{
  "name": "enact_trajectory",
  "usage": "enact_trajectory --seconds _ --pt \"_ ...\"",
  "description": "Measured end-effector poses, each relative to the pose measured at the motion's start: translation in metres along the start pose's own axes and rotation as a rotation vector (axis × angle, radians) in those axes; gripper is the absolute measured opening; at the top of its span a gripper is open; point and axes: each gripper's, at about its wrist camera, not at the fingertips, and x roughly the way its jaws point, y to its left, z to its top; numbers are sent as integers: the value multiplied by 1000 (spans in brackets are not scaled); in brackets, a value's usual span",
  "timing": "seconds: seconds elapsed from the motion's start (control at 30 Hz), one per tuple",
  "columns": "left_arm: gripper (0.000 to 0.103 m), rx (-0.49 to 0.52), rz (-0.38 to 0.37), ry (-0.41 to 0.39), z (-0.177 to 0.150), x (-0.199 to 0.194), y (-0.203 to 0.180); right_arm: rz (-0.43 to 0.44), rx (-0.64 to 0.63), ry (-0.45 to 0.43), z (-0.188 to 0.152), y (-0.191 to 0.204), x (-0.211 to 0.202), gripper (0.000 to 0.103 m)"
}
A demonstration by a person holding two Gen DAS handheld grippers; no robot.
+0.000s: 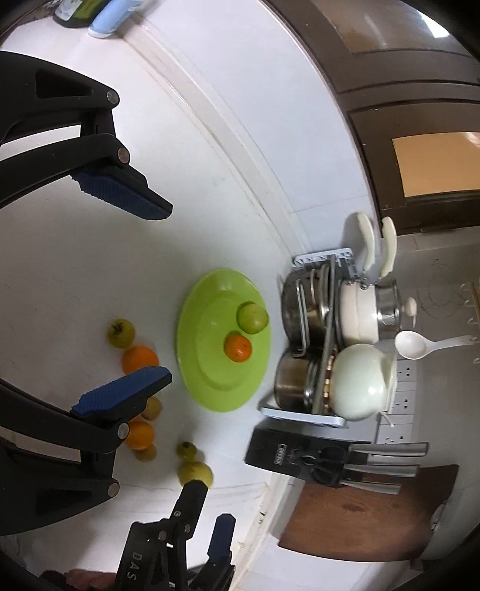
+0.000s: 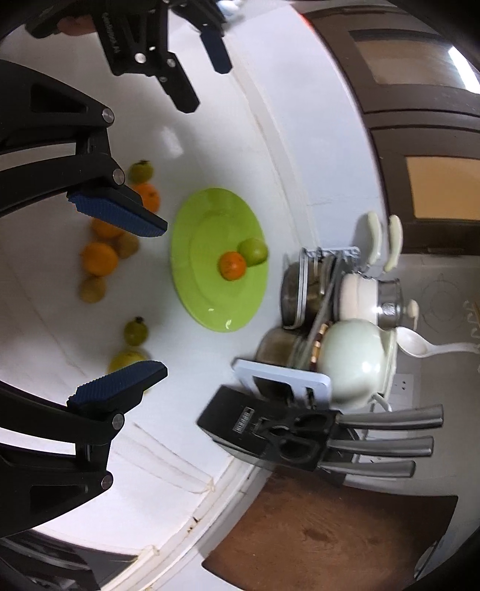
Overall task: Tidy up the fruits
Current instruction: 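Withdraw both tools from the plate toward the remaining fruits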
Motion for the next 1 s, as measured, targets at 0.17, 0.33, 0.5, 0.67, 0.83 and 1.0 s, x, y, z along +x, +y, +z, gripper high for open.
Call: enact_trajectory --seconds 0.17,0.33,0.5,0.67,0.83,1.0 --pt "82 13 -2 11 -10 0 0 21 -22 43 -13 5 5 70" --pt "82 42 -7 11 -20 2 -4 25 -48 55 -22 8 6 70" --pt "82 69 -18 22 -29 9 -6 21 -97 64 -28 15 10 70" --pt "81 88 -26 54 -39 21 -9 33 -154 96 -35 23 21 70" --pt "81 119 -43 73 -44 35 -13 29 -225 117 -38 30 32 70" --pt "76 144 -69 107 -47 53 -18 32 -322 133 -40 38 42 68"
